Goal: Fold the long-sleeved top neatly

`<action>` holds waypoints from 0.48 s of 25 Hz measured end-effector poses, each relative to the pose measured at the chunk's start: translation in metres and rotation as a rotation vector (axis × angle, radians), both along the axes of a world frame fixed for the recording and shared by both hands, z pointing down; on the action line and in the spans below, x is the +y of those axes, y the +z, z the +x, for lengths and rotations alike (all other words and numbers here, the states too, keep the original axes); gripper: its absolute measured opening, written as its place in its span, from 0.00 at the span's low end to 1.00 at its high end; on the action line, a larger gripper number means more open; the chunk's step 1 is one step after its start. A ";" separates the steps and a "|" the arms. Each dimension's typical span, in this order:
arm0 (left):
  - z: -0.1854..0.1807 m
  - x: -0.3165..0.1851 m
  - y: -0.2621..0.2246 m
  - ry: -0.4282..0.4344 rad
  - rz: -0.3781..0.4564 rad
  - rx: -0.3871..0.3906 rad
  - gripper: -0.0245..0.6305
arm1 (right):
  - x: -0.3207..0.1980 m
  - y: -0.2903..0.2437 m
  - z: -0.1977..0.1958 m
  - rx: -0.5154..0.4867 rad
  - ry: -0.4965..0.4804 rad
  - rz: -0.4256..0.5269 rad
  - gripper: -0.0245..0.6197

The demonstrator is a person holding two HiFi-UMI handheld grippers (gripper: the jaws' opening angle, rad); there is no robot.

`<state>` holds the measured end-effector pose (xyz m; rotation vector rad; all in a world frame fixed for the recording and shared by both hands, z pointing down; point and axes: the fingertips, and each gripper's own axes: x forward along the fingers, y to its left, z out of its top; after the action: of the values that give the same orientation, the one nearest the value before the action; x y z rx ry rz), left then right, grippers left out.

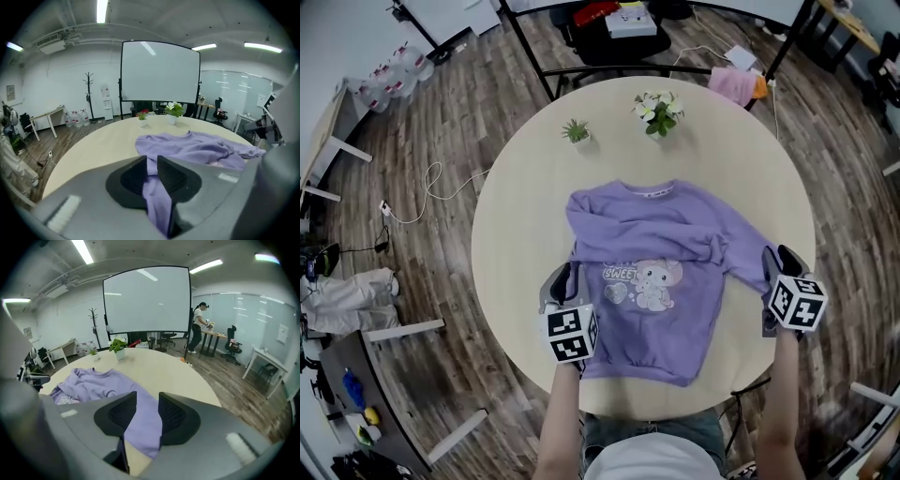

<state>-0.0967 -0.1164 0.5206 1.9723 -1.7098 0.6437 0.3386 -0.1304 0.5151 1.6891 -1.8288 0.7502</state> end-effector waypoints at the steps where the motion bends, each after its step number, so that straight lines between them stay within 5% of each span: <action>1: 0.006 0.001 -0.004 0.017 0.012 0.004 0.14 | 0.006 -0.004 0.007 0.014 0.019 0.010 0.31; 5: 0.035 0.011 -0.018 0.105 0.043 0.027 0.05 | 0.035 -0.014 0.036 0.039 0.095 0.038 0.31; 12: 0.097 0.026 -0.024 0.223 0.052 0.045 0.05 | 0.099 0.004 0.097 0.052 0.247 0.001 0.32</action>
<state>0.0004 -0.0902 0.4968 2.2172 -1.5077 0.6303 0.4357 -0.0313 0.5193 1.9401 -1.6038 0.7959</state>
